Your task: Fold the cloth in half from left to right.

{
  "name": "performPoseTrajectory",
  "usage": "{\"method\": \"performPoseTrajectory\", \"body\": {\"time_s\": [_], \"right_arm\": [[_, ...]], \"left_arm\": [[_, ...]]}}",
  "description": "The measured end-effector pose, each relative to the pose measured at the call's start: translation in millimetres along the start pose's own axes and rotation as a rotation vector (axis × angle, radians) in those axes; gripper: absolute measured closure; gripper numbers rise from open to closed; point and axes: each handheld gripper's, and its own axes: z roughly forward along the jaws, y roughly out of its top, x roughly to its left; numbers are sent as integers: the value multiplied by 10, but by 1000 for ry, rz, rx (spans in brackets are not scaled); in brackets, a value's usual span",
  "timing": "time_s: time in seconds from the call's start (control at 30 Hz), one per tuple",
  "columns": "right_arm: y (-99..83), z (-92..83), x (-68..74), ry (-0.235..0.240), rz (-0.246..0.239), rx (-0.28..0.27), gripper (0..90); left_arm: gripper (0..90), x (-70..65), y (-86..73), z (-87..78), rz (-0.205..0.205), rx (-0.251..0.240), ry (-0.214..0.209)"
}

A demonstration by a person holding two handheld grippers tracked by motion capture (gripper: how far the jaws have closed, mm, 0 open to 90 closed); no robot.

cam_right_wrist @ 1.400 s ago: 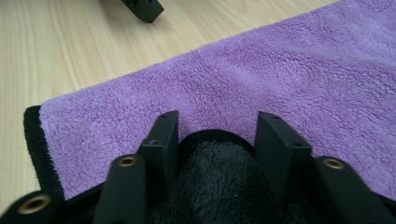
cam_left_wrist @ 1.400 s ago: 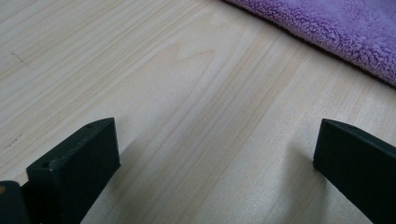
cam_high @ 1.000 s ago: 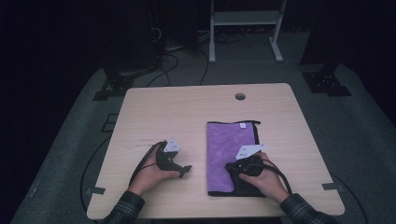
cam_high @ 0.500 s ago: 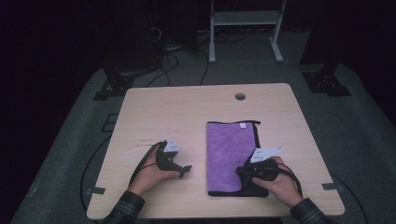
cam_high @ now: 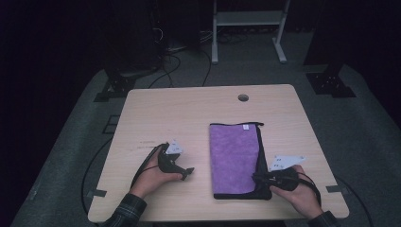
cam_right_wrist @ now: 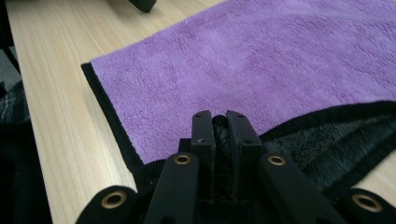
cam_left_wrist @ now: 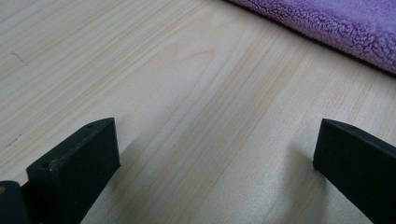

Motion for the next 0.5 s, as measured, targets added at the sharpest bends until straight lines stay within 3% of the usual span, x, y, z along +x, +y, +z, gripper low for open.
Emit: {"method": "performPoseTrajectory", "body": {"time_s": [0.2,0.5], "right_arm": [[-116,-30,4,-37,-11,48,768],[-246,-117,17,-55,4,77,771]], "left_arm": [[0,2,1,0,3,0,0],[0,2,0,0,2,0,0]]}}
